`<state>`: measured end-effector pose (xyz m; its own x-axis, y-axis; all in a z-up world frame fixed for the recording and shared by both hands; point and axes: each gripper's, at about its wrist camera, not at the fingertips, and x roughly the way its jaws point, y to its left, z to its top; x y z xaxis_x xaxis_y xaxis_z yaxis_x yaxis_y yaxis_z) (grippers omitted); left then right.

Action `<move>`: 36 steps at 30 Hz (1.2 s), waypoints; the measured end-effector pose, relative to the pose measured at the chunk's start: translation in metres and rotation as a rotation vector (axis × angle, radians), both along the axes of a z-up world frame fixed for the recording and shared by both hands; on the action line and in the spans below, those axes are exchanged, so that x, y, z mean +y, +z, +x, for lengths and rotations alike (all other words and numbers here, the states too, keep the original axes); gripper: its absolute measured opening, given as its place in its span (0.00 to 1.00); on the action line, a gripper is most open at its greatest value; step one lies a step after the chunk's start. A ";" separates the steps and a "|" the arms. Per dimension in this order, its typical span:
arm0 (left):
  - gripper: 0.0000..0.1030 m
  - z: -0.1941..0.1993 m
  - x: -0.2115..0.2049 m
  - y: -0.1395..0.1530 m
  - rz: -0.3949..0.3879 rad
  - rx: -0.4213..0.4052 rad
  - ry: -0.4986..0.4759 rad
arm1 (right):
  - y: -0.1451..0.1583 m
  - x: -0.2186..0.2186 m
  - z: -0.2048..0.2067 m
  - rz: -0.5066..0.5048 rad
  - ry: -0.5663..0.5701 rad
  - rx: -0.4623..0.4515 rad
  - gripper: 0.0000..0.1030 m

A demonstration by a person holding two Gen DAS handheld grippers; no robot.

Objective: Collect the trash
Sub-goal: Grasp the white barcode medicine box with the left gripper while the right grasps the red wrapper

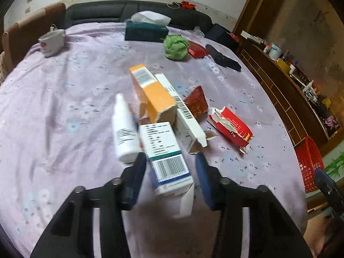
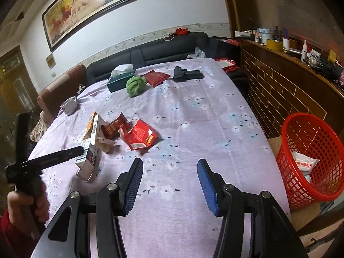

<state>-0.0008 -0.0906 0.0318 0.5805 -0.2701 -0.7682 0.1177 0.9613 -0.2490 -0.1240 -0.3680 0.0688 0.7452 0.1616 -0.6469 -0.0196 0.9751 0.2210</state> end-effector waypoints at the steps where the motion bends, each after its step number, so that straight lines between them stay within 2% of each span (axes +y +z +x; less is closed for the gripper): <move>1: 0.40 0.005 -0.003 -0.003 0.017 -0.006 0.001 | 0.000 0.001 0.000 -0.004 0.002 0.001 0.55; 5: 0.40 0.014 -0.004 -0.004 0.040 -0.037 0.017 | -0.002 0.005 0.004 -0.019 0.010 0.011 0.55; 8: 0.39 0.017 0.002 -0.005 0.023 -0.046 0.013 | -0.002 0.012 0.008 -0.037 0.034 0.014 0.55; 16: 0.38 0.012 0.023 -0.004 -0.006 -0.035 -0.019 | -0.009 0.055 0.037 -0.093 0.172 0.034 0.55; 22: 0.38 0.009 0.029 -0.002 -0.013 -0.035 -0.040 | -0.022 0.102 0.077 -0.254 0.273 0.031 0.53; 25: 0.38 0.007 0.028 0.001 -0.024 -0.046 -0.064 | -0.036 0.122 0.099 -0.347 0.296 0.054 0.42; 26: 0.38 0.006 0.028 0.002 -0.027 -0.048 -0.071 | -0.041 0.129 0.107 -0.373 0.307 0.063 0.41; 27: 0.42 0.005 0.027 0.004 -0.031 -0.050 -0.081 | -0.045 0.132 0.112 -0.388 0.311 0.067 0.38; 29: 0.49 0.004 0.025 0.005 -0.029 -0.049 -0.083 | -0.053 0.137 0.123 -0.434 0.298 0.083 0.18; 30: 0.49 0.004 0.023 0.005 -0.027 -0.048 -0.082 | -0.057 0.138 0.127 -0.442 0.299 0.095 0.05; 33: 0.49 0.007 0.017 0.003 0.000 -0.056 -0.075 | -0.052 0.131 0.124 -0.416 0.231 0.068 0.02; 36: 0.48 0.016 0.011 -0.006 0.040 -0.038 -0.062 | -0.036 0.120 0.111 -0.337 0.191 0.028 0.02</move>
